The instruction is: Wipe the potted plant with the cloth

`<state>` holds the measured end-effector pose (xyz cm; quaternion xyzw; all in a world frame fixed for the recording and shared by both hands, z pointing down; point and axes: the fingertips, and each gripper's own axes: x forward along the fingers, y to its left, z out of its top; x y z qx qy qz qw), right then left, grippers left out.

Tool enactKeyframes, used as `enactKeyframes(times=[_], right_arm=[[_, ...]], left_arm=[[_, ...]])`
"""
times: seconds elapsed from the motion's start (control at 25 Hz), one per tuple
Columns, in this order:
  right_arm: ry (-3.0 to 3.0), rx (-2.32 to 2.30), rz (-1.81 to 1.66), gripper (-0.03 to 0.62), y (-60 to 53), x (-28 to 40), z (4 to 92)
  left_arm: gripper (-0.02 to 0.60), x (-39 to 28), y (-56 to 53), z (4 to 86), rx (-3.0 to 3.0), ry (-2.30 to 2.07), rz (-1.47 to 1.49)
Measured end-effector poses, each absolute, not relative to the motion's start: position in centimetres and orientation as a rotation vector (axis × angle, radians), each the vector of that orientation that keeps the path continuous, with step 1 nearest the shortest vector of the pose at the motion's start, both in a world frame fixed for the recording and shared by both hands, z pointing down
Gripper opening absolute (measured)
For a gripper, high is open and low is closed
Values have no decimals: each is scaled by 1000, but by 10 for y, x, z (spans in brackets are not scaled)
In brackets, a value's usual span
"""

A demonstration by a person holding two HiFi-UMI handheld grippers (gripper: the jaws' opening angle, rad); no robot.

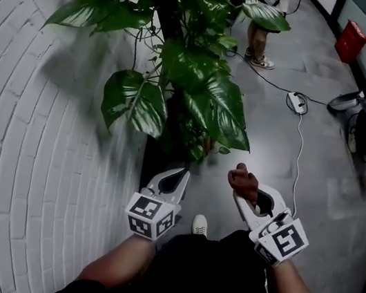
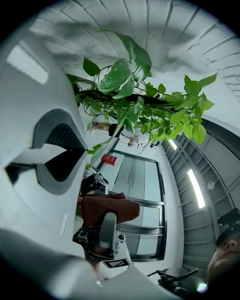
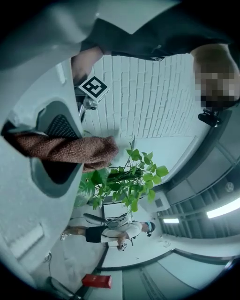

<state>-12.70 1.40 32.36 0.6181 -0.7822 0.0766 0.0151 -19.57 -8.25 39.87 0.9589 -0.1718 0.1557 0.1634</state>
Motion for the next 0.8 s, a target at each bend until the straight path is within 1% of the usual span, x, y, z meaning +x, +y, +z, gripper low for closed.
enactKeyframes(times=[0.36,0.64,0.8], right_arm=[[-2414,1775,21,58,-38,-113,306],[-2546,1520,-109,58,-88,-97,299],[-2569,1280,-236,58,-114,-89,297]], left_arm=[[17,-188,-115,400,2722,-570,413],[17,-173,-145,402,2685,-813,371],[17,-159,-164,413,2631,-982,380]])
